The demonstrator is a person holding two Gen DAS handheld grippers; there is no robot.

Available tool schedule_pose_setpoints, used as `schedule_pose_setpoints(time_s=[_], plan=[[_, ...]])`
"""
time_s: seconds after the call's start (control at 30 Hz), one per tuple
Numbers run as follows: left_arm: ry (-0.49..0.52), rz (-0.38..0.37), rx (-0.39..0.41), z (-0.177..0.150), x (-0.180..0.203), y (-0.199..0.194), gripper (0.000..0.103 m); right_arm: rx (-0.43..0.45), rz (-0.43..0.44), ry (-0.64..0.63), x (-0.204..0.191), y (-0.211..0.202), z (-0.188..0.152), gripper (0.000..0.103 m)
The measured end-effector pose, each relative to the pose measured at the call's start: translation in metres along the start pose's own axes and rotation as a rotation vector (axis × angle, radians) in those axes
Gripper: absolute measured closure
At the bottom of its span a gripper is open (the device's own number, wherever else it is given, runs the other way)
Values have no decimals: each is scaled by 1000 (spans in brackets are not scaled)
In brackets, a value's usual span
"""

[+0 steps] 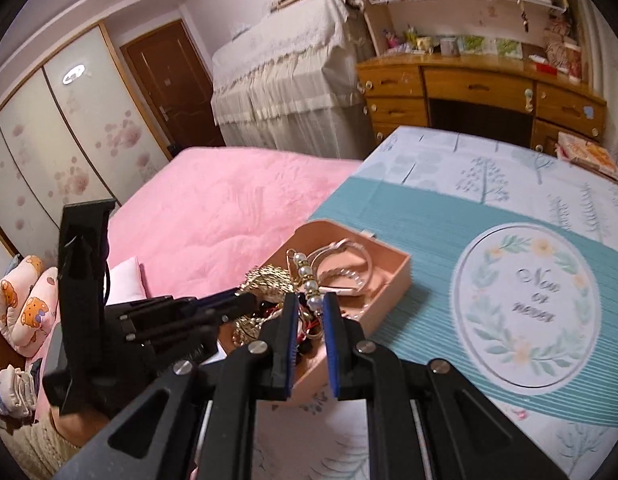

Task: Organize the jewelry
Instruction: 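Lower the pin and comb into the peach box and open both tools, then grasp the small red charm on the sheet with the right tool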

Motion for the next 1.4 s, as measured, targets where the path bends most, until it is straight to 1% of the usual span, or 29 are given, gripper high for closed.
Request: schedule_pose_setpoints(time_s=[0.07,0.13,0.17,0.2,0.23,0.27,0.3,0.33,0.37,0.4,0.57,0.73,0.97,1.07,1.27,1.4], plan=[[9,-8,5,-2,2,4,96,-13,-15,3,-1,9,-1,91],[27,-5,27,-2,3,3,94,-28,-20,15,0,16,-2,90],[32,-2,32,-2,4,3,90,-33,-23,20,0,19,-3,90],[39,3,41,-2,4,2,82,-39,-36,32,2,22,-4,89],[40,7,48,-2,4,1,78,-42,-40,44,3,23,-5,89],[41,11,55,-3,3,0,71,-42,-35,54,4,24,-5,89],[39,17,60,-3,1,-1,60,-40,-26,66,4,25,-7,90],[31,22,65,-3,0,-2,54,-39,-25,79,5,25,-9,90],[23,26,72,-3,-3,-2,45,-39,-30,85,7,27,-9,89],[12,32,85,-2,-5,-4,41,-38,-35,91,7,26,-11,89],[-10,28,115,2,-9,-11,31,-16,-50,101,7,20,-18,90],[2,28,120,2,-5,-11,30,-11,-59,109,11,13,-26,89],[33,17,129,-1,10,-17,30,6,-77,128,21,2,-34,90],[51,16,145,-3,19,-21,29,15,-83,133,24,-3,-38,90],[89,-12,175,-6,39,-31,28,44,-105,143,32,-16,-44,90],[127,-31,200,-10,56,-39,25,68,-116,164,42,-27,-47,90]])
Point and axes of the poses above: each gripper's, at about its wrist camera, not at the fingertips, and y roughly the way its jaws point, x to its right, z to its top, the point moved 9 cm from there along y, roughly the way its jaws point, and after that the axes turned 1 degree about y, right-handed, at the moved point
